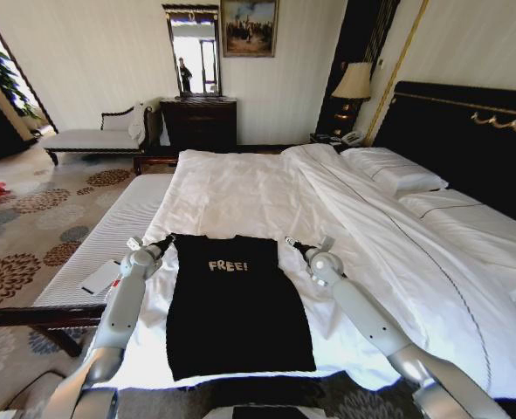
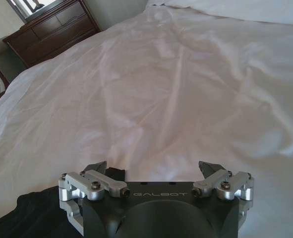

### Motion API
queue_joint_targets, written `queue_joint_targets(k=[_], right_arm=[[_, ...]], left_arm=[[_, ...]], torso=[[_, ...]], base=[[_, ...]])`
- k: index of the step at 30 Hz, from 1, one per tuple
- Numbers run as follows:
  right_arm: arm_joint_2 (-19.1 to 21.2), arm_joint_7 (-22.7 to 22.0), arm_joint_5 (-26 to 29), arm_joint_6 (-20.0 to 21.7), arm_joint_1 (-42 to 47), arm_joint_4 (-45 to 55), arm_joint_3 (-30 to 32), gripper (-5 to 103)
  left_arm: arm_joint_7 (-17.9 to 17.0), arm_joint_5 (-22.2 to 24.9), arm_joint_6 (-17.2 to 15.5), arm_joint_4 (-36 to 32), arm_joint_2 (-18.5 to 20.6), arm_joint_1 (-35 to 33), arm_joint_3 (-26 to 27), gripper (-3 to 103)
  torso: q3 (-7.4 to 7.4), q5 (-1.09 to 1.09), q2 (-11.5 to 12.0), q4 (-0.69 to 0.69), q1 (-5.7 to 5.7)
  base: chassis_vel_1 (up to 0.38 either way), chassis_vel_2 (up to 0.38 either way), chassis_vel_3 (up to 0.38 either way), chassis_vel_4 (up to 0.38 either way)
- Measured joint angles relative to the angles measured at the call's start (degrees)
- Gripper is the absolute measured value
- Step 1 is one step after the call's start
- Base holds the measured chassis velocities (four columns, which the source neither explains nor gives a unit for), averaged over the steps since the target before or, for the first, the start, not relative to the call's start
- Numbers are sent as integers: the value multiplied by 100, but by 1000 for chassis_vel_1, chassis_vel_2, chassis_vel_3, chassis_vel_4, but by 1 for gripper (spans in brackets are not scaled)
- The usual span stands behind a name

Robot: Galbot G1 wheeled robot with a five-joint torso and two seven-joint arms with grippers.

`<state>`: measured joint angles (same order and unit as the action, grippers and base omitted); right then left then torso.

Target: Fold the clothes on the bed.

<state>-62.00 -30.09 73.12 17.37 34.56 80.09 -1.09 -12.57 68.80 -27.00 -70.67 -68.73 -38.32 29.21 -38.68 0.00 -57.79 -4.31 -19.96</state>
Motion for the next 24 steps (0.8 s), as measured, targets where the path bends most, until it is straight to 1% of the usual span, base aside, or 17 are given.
queue_joint_targets(k=[5,8,9,13,14,17,24], right_arm=[[-194,153,-115,-19,-204,-453,-144,100],[-367,296,-15,-93,-317,-697,-155,100],[-367,296,-15,-93,-317,-697,-155,100],[-548,628,137,-214,-434,-927,-198,100],[-548,628,137,-214,-434,-927,-198,100],[-644,887,237,-267,-494,-1014,-279,100],[-741,1101,240,-262,-516,-1071,-470,100]], left_arm=[[26,-76,2,-63,-8,-133,39,1],[29,-103,6,-145,-20,-215,58,1],[29,-103,6,-145,-20,-215,58,1],[31,-173,17,-232,-55,-321,69,1],[31,-173,17,-232,-55,-321,69,1],[32,-194,25,-291,-64,-358,71,1],[25,-191,26,-379,-31,-371,77,1]], torso=[[0,-1,0,0,0],[0,0,0,0,0],[0,0,0,0,0],[0,0,0,1,1],[0,0,0,1,1],[0,0,0,1,0],[0,0,0,0,0]], base=[[0,0,0,0],[0,0,0,0],[0,0,0,0],[0,0,0,0],[0,0,0,0],[0,0,0,0],[0,0,0,0]])
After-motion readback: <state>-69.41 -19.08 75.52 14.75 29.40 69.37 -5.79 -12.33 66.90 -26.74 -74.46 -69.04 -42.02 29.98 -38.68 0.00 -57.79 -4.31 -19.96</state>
